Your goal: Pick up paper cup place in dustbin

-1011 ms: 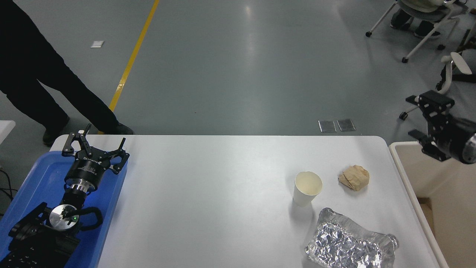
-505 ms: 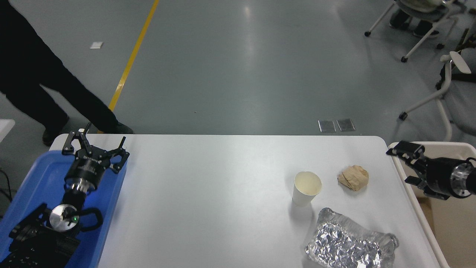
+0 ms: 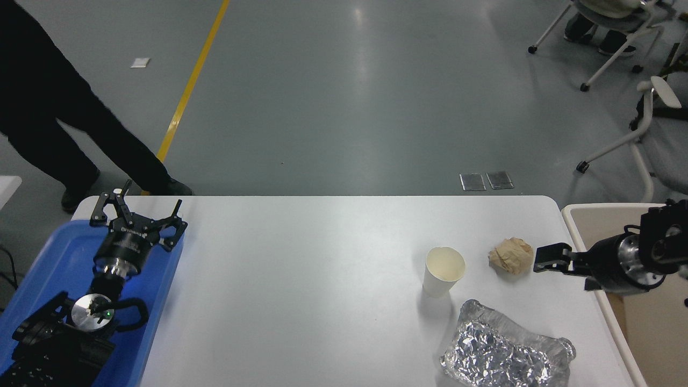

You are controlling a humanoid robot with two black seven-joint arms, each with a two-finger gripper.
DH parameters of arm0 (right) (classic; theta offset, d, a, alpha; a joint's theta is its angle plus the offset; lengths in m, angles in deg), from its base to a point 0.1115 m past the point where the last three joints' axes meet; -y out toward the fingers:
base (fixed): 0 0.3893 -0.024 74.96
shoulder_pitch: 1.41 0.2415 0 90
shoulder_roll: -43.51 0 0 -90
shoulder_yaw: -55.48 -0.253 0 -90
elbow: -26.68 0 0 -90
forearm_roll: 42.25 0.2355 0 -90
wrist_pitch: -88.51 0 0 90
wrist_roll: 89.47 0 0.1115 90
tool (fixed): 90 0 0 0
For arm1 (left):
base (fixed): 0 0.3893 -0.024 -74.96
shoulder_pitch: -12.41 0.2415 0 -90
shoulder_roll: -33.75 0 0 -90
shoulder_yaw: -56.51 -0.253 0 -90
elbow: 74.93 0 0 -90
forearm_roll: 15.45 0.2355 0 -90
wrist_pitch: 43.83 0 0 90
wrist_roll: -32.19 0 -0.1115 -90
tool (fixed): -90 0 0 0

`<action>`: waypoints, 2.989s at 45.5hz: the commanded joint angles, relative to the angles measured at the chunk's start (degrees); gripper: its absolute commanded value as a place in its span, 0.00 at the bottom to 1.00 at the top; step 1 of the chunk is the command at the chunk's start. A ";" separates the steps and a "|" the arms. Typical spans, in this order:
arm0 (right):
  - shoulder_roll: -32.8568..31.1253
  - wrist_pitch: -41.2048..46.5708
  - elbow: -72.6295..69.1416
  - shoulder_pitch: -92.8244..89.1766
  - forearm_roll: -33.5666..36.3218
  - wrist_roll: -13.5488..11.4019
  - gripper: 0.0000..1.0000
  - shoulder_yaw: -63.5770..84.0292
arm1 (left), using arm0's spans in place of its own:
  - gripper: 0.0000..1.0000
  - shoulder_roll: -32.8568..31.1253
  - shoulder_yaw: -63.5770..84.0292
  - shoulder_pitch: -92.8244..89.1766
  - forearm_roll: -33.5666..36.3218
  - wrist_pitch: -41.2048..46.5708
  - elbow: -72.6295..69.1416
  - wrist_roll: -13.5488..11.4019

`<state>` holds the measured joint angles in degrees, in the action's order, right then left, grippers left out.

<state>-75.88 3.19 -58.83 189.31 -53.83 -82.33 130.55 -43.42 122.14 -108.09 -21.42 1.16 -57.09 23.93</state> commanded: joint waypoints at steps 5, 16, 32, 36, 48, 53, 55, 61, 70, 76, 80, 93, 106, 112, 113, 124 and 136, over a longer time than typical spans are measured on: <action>4.61 0.41 6.14 -6.75 -0.37 -2.74 1.00 0.96 | 0.99 0.00 0.03 0.00 0.00 0.00 0.00 0.00; 4.78 0.32 13.35 -17.83 -4.76 -5.81 0.98 -6.52 | 0.99 0.00 0.03 0.00 0.00 0.00 0.00 0.00; 9.27 -1.09 25.49 -28.91 -12.94 -8.36 0.96 -13.81 | 0.99 0.00 0.03 -0.09 0.00 0.00 0.00 0.00; 9.27 -1.09 26.19 -30.05 -13.38 -8.36 0.96 -14.17 | 0.99 0.00 -0.06 -0.09 0.00 0.00 0.00 0.00; 9.27 -0.91 26.98 -31.11 -13.12 -8.36 0.94 -15.13 | 0.99 0.00 0.03 -0.09 0.00 0.00 0.00 0.00; 9.18 -0.91 26.63 -31.11 -13.12 -8.36 0.93 -15.13 | 0.99 0.00 0.03 -0.09 0.00 0.00 0.00 0.00; 9.09 -0.91 26.54 -30.94 -13.12 -8.36 0.93 -15.22 | 0.99 0.00 0.03 -0.09 0.00 0.00 0.00 0.00; 8.92 -0.65 26.28 -30.58 -13.12 -8.36 0.93 -15.66 | 0.99 0.00 0.03 -0.09 0.00 0.00 0.00 0.00; 8.65 -0.21 24.87 -28.92 -12.94 -8.28 0.93 -15.66 | 0.99 0.00 -0.06 -0.09 0.00 0.00 0.00 0.00; 7.42 -0.03 22.68 -26.11 -12.59 -8.19 0.96 -14.87 | 0.99 0.00 -0.06 -0.09 0.00 0.00 0.00 0.00; 5.67 0.06 19.26 -22.51 -12.50 -8.19 1.00 -13.99 | 0.99 0.00 -0.06 -0.18 0.00 0.00 0.00 0.00; 0.30 1.20 1.24 -2.73 -12.33 -7.84 1.00 -4.77 | 0.99 0.00 -0.06 -0.09 0.00 0.00 0.00 0.00; 1.09 29.56 -0.70 15.99 0.23 -7.84 1.00 -0.72 | 0.99 0.00 -0.06 -0.09 0.00 0.00 0.00 0.00; 1.62 40.31 -0.35 21.35 4.37 -7.84 1.00 0.25 | 0.99 0.00 -0.06 -0.09 0.00 0.00 0.00 0.00; 1.97 40.31 -0.35 22.14 4.37 -7.84 1.00 0.16 | 0.99 0.00 -0.06 -0.09 0.00 0.00 0.00 0.00; 6.36 40.31 -0.53 31.63 10.34 -7.84 1.00 -1.33 | 0.99 0.00 -0.06 0.00 0.00 0.00 0.00 0.00; 11.02 40.31 -0.35 33.84 13.16 -7.84 1.00 -6.61 | 0.99 0.00 -0.06 0.00 0.00 0.00 0.00 0.00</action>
<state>-68.18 42.00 -59.22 219.79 -44.00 -90.16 127.52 -43.42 122.08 -108.10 -21.42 1.17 -57.09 23.93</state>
